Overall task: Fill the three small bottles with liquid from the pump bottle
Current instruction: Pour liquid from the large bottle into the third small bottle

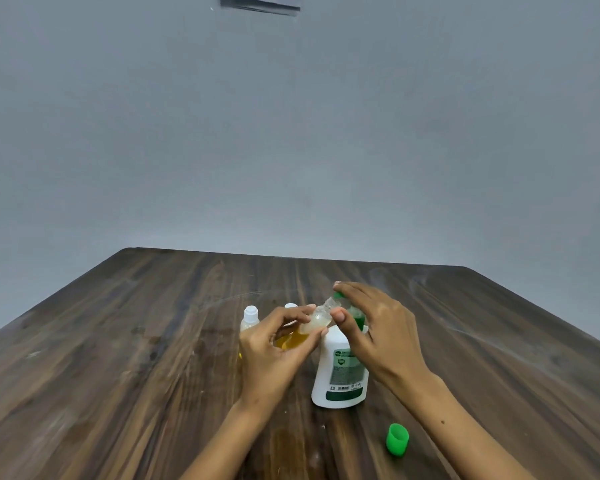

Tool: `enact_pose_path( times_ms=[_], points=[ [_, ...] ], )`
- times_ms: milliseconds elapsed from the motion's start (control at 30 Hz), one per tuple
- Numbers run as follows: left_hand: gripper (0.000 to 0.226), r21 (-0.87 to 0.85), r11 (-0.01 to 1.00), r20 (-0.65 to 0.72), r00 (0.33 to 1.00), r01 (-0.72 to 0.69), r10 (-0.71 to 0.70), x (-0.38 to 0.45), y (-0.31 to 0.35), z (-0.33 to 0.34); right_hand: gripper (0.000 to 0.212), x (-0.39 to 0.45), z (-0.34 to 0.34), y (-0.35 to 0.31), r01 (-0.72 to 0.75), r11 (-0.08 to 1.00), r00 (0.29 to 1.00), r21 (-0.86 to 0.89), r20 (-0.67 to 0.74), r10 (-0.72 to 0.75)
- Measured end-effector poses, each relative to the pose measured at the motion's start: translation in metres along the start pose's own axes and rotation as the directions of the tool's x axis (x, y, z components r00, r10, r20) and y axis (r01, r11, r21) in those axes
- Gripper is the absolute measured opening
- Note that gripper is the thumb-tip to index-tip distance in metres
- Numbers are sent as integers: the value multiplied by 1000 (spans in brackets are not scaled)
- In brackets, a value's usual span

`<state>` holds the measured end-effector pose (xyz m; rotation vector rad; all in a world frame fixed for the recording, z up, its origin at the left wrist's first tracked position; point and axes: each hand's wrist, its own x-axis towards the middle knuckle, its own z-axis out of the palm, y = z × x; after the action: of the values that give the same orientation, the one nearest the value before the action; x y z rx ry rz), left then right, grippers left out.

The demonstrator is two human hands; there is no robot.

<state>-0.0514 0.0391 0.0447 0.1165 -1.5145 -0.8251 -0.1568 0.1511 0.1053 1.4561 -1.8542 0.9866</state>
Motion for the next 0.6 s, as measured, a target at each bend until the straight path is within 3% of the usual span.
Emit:
enact_pose_path(
  times_ms=[200, 600],
  points=[
    [22, -10, 1000, 6, 1000, -22, 22, 0, -1, 0, 81, -10, 10, -3, -48, 999, 998, -14, -30, 48],
    [22, -13, 1000, -7, 1000, -13, 13, 0, -3, 1, 80, -8, 8, 2, 28, 998, 1000, -59, -13, -29]
  ],
)
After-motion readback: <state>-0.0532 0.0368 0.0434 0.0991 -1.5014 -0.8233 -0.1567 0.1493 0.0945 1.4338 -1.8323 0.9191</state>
